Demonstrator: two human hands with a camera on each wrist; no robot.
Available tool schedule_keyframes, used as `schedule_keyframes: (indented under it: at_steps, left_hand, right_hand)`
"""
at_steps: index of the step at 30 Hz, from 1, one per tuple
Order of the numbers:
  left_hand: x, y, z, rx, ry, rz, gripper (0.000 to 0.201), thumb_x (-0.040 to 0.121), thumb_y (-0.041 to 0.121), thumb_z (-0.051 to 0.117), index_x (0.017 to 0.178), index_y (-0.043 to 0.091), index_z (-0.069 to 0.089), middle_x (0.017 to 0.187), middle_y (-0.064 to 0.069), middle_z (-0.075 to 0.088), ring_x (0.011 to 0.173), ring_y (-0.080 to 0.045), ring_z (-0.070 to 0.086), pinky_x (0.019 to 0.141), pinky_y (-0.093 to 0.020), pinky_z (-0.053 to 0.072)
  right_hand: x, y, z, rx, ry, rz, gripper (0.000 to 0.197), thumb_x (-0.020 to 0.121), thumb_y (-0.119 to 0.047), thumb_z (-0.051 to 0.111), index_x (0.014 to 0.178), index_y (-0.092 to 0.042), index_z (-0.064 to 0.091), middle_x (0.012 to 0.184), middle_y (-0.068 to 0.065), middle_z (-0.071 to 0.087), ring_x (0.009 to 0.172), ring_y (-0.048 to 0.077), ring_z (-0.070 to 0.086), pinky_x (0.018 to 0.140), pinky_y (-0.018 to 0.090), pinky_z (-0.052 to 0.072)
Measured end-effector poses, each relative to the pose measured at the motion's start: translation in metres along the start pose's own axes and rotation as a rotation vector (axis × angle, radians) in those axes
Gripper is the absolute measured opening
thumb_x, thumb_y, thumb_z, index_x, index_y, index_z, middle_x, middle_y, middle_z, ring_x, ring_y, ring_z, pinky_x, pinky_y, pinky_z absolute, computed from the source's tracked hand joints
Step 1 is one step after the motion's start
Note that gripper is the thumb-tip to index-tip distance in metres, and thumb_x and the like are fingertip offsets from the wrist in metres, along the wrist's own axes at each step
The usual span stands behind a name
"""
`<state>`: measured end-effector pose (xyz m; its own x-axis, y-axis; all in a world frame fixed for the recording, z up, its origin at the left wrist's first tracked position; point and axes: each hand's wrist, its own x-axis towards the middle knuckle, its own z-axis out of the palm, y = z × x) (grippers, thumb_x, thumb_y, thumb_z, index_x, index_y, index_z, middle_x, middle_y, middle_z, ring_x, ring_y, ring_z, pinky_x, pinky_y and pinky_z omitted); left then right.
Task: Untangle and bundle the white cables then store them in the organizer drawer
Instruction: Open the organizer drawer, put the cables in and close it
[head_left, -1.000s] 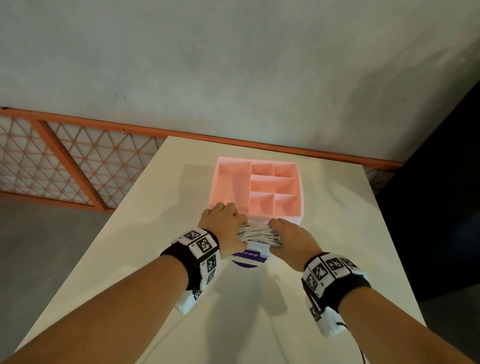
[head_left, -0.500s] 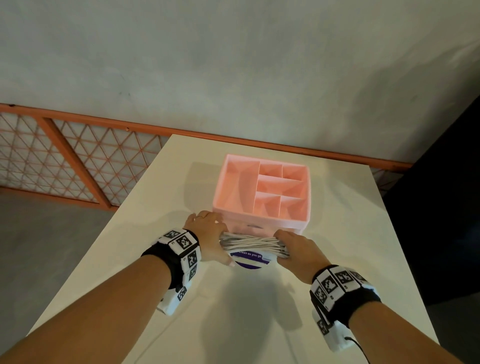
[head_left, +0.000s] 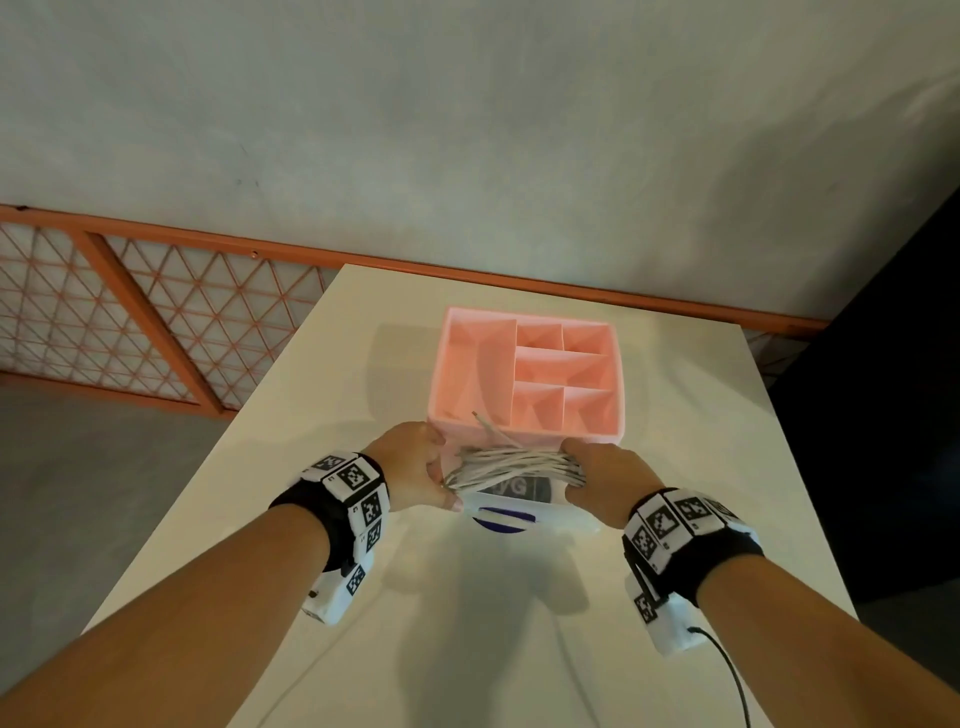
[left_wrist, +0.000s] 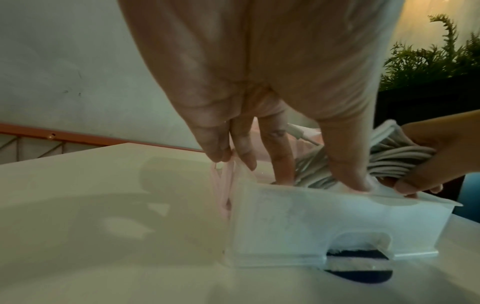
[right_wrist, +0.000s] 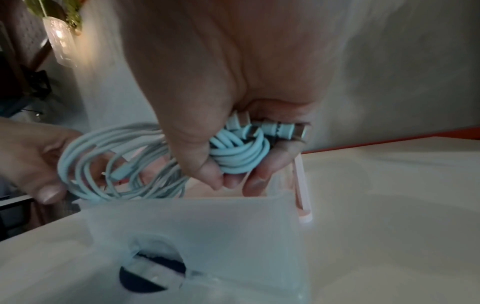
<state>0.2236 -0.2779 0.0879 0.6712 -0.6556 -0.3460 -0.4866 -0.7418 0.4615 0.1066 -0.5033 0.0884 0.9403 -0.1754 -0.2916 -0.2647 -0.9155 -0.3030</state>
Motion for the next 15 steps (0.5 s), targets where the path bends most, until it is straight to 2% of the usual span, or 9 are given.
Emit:
schedule_keyframes:
  at_steps: [2, 4, 6, 8, 10, 12, 13, 15]
  left_hand:
    - [-0.002, -0.001, 0.002, -0.015, 0.049, 0.001, 0.033, 0.07, 0.038, 0.078, 0.072, 0.008, 0.066, 0.131, -0.002, 0.055, 0.122, -0.02, 0.049, 0.094, -0.023, 0.032]
    - [-0.002, -0.005, 0.005, -0.054, 0.127, 0.0, 0.032, 0.073, 0.032, 0.075, 0.063, 0.017, 0.049, 0.113, -0.008, 0.065, 0.105, -0.026, 0.06, 0.09, -0.032, 0.044]
    - [-0.001, -0.007, 0.007, -0.108, 0.204, -0.008, 0.031, 0.076, 0.026, 0.072, 0.07, 0.021, 0.043, 0.098, -0.008, 0.067, 0.09, -0.028, 0.063, 0.082, -0.04, 0.049]
    - [-0.002, -0.006, 0.009, -0.035, 0.246, 0.01, 0.025, 0.079, 0.025, 0.069, 0.082, 0.02, 0.044, 0.094, -0.004, 0.062, 0.086, -0.026, 0.06, 0.077, -0.041, 0.05]
    - [-0.002, -0.003, 0.013, 0.094, 0.297, 0.062, 0.027, 0.081, 0.024, 0.066, 0.102, 0.02, 0.049, 0.105, -0.001, 0.055, 0.095, -0.023, 0.056, 0.08, -0.034, 0.048]
    - [0.0, 0.002, 0.017, 0.138, 0.301, 0.143, 0.045, 0.083, 0.022, 0.064, 0.125, 0.024, 0.047, 0.121, 0.0, 0.047, 0.106, -0.021, 0.051, 0.088, -0.031, 0.047]
    - [0.001, 0.005, 0.019, 0.146, 0.27, 0.181, 0.052, 0.085, 0.023, 0.063, 0.132, 0.027, 0.043, 0.128, 0.0, 0.043, 0.111, -0.02, 0.049, 0.092, -0.032, 0.047]
    - [0.005, 0.009, 0.023, 0.224, 0.138, 0.197, 0.053, 0.09, 0.033, 0.054, 0.14, 0.03, 0.037, 0.14, 0.001, 0.038, 0.123, -0.021, 0.043, 0.102, -0.038, 0.042]
  right_hand:
    - [0.004, -0.006, 0.001, -0.037, 0.034, -0.011, 0.032, 0.084, -0.021, 0.052, 0.116, -0.024, 0.048, 0.101, 0.0, 0.064, 0.087, 0.027, 0.061, 0.071, 0.031, 0.047]
    - [0.007, -0.008, 0.008, -0.137, 0.028, -0.036, 0.025, 0.087, -0.021, 0.049, 0.112, -0.023, 0.048, 0.093, 0.0, 0.063, 0.08, 0.026, 0.061, 0.067, 0.032, 0.048]
    - [0.01, -0.009, 0.017, -0.307, -0.006, -0.055, 0.024, 0.088, -0.019, 0.046, 0.111, -0.022, 0.048, 0.085, 0.0, 0.059, 0.073, 0.024, 0.055, 0.062, 0.031, 0.045]
    - [0.014, -0.007, 0.024, -0.426, -0.009, -0.066, 0.026, 0.088, -0.018, 0.046, 0.113, -0.023, 0.046, 0.088, 0.002, 0.062, 0.074, 0.024, 0.056, 0.061, 0.032, 0.044]
    - [0.02, -0.006, 0.028, -0.454, 0.016, -0.07, 0.029, 0.089, -0.019, 0.047, 0.118, -0.021, 0.045, 0.095, 0.004, 0.066, 0.08, 0.027, 0.063, 0.063, 0.034, 0.05]
    - [0.024, -0.005, 0.03, -0.439, 0.029, -0.066, 0.034, 0.089, -0.019, 0.05, 0.123, -0.018, 0.043, 0.102, 0.006, 0.066, 0.086, 0.03, 0.066, 0.07, 0.038, 0.055]
    - [0.025, -0.005, 0.032, -0.419, 0.026, -0.065, 0.037, 0.089, -0.02, 0.052, 0.124, -0.016, 0.042, 0.106, 0.007, 0.066, 0.09, 0.031, 0.065, 0.075, 0.04, 0.055]
    - [0.027, -0.004, 0.035, -0.368, 0.009, -0.056, 0.042, 0.087, -0.025, 0.057, 0.124, -0.014, 0.04, 0.113, 0.009, 0.063, 0.098, 0.032, 0.062, 0.083, 0.041, 0.054]
